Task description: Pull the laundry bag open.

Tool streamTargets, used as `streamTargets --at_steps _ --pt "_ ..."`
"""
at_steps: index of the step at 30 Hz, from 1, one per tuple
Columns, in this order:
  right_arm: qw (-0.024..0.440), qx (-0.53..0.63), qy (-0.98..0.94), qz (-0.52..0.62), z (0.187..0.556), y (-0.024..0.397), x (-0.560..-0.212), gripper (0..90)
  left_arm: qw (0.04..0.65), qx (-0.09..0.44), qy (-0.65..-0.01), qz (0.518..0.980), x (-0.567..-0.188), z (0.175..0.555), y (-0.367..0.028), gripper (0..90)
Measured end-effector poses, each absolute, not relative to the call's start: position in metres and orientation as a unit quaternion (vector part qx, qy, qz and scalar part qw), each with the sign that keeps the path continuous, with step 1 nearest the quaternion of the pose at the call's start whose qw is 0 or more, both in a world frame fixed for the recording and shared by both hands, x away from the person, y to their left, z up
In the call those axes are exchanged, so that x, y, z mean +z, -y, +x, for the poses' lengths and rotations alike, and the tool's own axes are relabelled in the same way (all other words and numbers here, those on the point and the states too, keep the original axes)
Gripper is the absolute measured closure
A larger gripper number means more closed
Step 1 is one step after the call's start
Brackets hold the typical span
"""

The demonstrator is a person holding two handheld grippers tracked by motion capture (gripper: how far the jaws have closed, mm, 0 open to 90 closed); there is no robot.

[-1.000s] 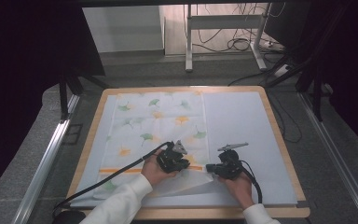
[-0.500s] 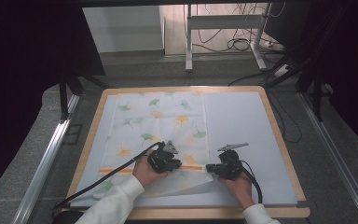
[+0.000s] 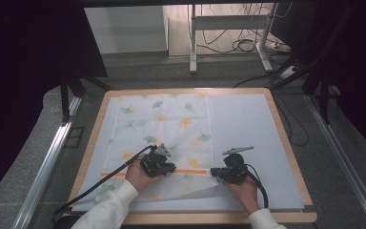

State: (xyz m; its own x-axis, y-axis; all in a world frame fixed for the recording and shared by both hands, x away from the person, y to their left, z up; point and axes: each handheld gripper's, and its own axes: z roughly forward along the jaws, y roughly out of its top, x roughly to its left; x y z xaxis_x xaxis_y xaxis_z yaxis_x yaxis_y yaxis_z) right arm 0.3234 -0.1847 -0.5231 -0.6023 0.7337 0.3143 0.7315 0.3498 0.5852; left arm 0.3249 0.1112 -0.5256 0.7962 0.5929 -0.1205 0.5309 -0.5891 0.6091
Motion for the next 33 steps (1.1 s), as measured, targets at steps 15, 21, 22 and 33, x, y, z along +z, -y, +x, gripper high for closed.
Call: streamTargets --at_steps 15,21,22,33 --pt "0.003 0.356 -0.822 0.444 0.323 0.185 -0.523 89.8 0.316 0.052 -0.331 0.888 -0.525 0.321 -0.129 84.5" --pt "0.004 0.356 -0.822 0.444 0.323 0.185 -0.523 89.8 0.315 0.055 -0.337 0.886 -0.526 0.319 -0.138 84.5" --pt "0.004 0.356 -0.823 0.443 0.323 0.185 -0.523 89.8 0.315 0.055 -0.340 0.885 -0.526 0.319 -0.139 84.5" --pt "0.004 0.356 -0.823 0.443 0.323 0.185 -0.523 89.8 0.312 0.058 -0.345 0.883 -0.526 0.317 -0.148 84.5"
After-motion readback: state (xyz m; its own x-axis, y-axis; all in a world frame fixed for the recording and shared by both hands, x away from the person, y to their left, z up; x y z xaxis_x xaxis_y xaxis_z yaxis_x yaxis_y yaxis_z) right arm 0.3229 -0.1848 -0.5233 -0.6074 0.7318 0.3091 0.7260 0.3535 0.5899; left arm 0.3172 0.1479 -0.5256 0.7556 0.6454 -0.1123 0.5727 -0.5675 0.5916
